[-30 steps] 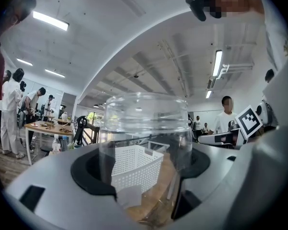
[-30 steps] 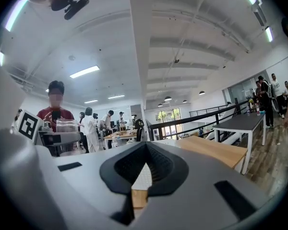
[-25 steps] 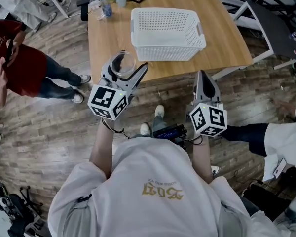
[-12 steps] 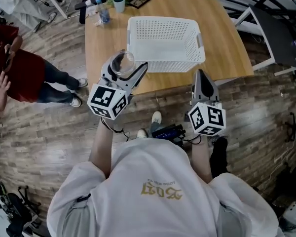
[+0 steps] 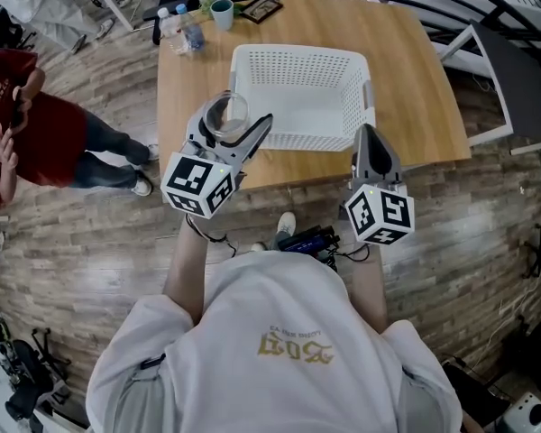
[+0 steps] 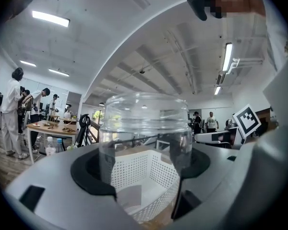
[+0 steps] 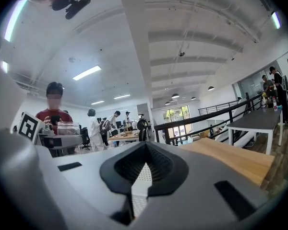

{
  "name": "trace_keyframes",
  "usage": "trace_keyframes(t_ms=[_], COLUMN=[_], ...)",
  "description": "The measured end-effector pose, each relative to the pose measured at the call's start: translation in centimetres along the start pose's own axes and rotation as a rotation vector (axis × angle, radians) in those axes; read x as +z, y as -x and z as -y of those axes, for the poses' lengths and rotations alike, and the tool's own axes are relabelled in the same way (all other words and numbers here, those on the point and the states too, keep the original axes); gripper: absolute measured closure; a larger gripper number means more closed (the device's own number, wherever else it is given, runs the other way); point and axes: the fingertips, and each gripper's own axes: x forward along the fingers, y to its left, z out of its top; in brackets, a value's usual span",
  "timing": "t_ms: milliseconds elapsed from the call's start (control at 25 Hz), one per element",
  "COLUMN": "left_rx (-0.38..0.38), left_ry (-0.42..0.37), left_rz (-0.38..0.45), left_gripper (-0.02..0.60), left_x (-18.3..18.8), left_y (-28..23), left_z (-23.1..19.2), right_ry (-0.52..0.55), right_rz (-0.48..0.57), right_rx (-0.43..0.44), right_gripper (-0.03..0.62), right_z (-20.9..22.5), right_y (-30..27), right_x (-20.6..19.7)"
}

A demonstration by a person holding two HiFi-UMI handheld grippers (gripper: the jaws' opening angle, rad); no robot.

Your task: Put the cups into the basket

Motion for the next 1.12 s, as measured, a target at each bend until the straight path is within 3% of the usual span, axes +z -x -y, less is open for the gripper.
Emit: trace_keyframes(t_ms=[320,560,1120], left_rx=[0.022,0.003,-0.033], left_ry=[0.030,0.079,0.072], left_rz=[-0.038,0.007,0.031], left_gripper=[0.232,0.232,0.232], left_x=[-0.6,1.5,1.9], left_y=[-2.5,-3.1,-7.6], left_z=[0.0,0.1,-2.2], right_ry=[-0.018,-0.018,-0.021], right_rz=[-0.005,-0.011,-0.032], right_rx=[0.042,0.074,0.064], right_gripper=[0.584,0.585,0.584], right_z=[2.4,2.4,3.4], right_y=[-2.8,-4.5,-8.4], right_x=[0.3,0.6,0.9])
